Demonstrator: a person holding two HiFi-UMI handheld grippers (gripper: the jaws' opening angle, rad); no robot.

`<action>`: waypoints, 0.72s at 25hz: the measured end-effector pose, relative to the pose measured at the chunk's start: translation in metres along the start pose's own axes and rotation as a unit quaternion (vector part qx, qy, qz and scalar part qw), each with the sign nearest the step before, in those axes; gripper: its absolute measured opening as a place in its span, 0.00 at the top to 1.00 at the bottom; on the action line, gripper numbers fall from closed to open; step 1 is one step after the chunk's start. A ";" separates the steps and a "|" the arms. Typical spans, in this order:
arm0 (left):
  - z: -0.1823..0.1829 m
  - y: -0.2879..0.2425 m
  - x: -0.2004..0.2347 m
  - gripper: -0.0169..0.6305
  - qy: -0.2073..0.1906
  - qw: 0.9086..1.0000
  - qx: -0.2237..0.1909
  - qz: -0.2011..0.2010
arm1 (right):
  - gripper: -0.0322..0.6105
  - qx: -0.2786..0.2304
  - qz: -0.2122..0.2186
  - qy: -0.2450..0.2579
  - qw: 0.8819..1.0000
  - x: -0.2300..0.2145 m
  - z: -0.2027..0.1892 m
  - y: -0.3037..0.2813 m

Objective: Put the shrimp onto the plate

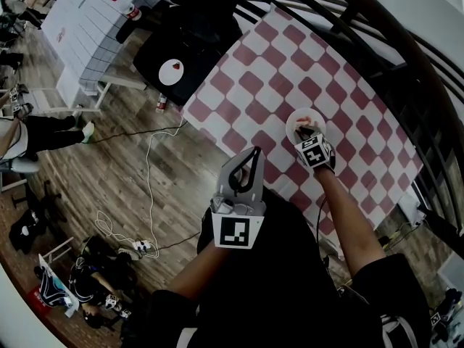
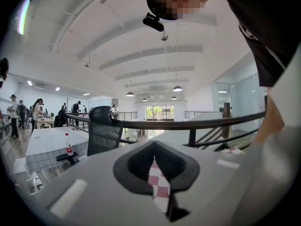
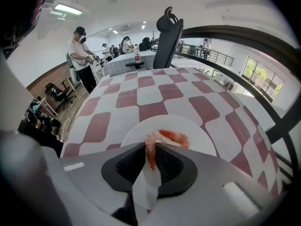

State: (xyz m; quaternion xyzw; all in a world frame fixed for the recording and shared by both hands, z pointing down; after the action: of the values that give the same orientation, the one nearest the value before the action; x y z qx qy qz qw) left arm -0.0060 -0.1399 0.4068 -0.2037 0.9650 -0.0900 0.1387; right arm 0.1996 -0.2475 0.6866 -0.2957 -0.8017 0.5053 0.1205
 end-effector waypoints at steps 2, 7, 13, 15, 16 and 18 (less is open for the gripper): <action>-0.001 0.002 -0.003 0.96 -0.001 1.000 0.003 -0.002 | 0.85 0.002 0.003 -0.001 1.000 -0.001 -0.002 0.001; -0.003 0.000 0.000 0.96 -0.007 1.000 0.001 -0.001 | 0.84 0.001 0.003 -0.001 1.000 -0.002 0.002 -0.001; -0.003 0.002 0.002 0.96 0.007 1.000 0.008 0.002 | 0.80 -0.002 0.010 -0.008 1.000 0.002 -0.004 0.001; -0.002 0.004 0.002 0.96 0.017 1.000 0.009 0.003 | 0.79 -0.004 0.005 -0.009 1.000 0.001 -0.008 0.003; -0.002 0.006 0.002 0.96 0.023 1.000 0.009 0.004 | 0.79 -0.008 0.003 -0.009 1.000 0.000 -0.009 0.003; -0.005 0.007 0.003 0.96 0.036 0.999 0.010 0.008 | 0.79 -0.016 0.000 -0.009 1.000 -0.001 -0.009 0.004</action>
State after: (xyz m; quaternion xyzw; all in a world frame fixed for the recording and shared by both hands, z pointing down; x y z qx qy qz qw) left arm -0.0128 -0.1346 0.4088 -0.1909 0.9701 -0.1055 0.1064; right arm 0.2057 -0.2401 0.6871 -0.2932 -0.8108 0.4947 0.1088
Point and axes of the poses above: the fingertips, and each gripper's own axes: y backward along the fingers, x to its left, z out of its top, the point moved 10 cm from there along y, backward along the fingers, and after that the axes turned 9 degrees about -y, right-handed, at the moved point
